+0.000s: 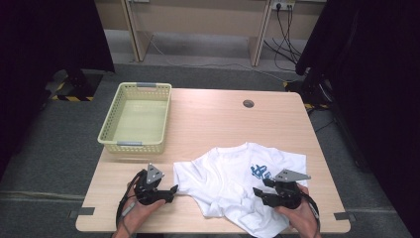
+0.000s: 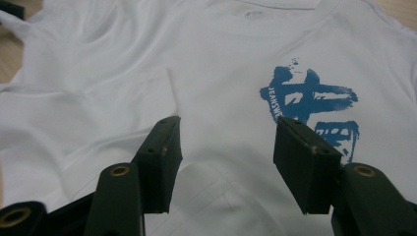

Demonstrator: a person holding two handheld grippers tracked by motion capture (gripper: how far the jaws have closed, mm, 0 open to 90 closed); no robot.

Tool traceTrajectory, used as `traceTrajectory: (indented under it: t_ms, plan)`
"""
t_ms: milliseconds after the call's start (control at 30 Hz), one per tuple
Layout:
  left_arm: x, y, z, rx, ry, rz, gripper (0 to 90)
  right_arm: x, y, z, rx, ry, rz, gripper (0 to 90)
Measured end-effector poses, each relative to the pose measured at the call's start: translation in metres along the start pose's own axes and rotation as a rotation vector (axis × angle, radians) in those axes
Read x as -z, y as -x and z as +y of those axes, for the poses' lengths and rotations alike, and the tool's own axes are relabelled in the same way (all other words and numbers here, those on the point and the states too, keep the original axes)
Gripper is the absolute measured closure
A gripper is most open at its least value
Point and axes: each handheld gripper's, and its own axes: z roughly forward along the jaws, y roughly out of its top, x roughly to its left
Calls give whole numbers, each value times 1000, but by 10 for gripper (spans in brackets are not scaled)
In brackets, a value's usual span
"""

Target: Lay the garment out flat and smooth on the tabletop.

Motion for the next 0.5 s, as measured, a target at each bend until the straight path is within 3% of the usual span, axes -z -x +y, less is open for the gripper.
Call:
traceTrajectory:
  t_ms: [100, 200, 367, 433, 500]
  plan:
    - [9, 8, 4, -76, -16, 8, 249, -12, 4, 4, -2, -22, -7, 414]
    - [8, 22, 25, -94, 29, -13, 230, -28, 8, 14, -5, -41, -21, 399]
    - [-11, 28, 36, -96, 16, -58, 226, -41, 16, 22, -19, -46, -55, 374]
    - [-18, 25, 36, -75, -7, -75, 226, -41, 17, 23, -22, -43, -56, 374]
    - [-23, 23, 32, -82, -58, -82, 225, -42, 19, 24, -24, -45, -53, 374]
